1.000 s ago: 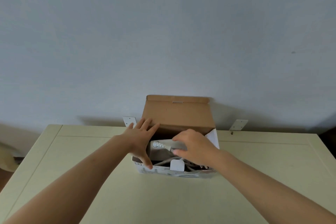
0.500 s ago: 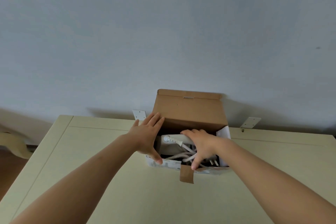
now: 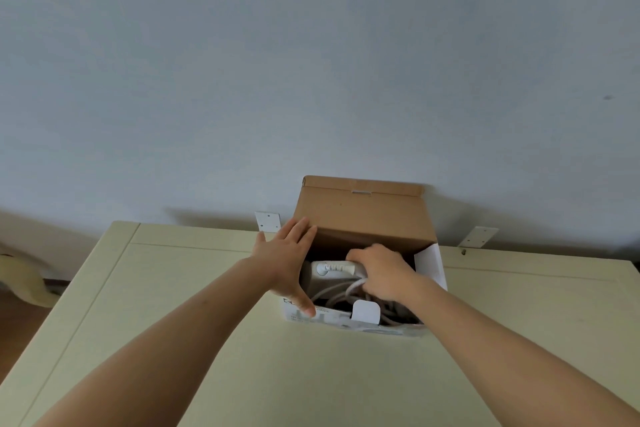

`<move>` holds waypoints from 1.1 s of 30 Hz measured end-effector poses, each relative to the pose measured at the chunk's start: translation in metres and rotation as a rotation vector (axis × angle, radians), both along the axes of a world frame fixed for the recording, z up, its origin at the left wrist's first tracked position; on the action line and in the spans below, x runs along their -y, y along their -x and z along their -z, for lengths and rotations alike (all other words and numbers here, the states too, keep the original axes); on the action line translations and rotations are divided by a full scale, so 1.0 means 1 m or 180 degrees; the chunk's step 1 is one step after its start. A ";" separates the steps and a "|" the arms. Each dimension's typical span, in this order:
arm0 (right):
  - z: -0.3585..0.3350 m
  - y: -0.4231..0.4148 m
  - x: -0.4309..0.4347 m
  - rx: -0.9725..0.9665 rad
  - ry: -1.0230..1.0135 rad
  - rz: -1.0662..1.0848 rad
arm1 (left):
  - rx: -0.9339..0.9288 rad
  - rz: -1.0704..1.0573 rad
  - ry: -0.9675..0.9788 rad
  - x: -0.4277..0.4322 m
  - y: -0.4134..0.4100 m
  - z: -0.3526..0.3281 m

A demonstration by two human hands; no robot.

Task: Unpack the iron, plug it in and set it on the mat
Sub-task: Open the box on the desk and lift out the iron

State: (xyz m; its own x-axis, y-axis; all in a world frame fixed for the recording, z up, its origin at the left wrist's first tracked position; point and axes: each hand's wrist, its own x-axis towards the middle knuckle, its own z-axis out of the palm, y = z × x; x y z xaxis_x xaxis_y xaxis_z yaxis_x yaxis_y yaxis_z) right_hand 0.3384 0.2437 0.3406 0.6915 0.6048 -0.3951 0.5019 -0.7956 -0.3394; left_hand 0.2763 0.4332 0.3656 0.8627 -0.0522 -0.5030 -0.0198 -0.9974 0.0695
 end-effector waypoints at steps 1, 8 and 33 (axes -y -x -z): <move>-0.001 0.003 -0.003 0.0181 0.0084 -0.0084 | 0.0008 -0.0011 -0.0008 0.000 0.000 0.000; -0.012 0.019 -0.012 0.0867 0.0713 -0.0440 | 0.0057 -0.0082 0.0031 0.004 0.003 -0.001; -0.012 0.022 -0.005 0.0651 0.0342 -0.0163 | 0.0100 -0.0049 0.0415 -0.003 0.005 0.008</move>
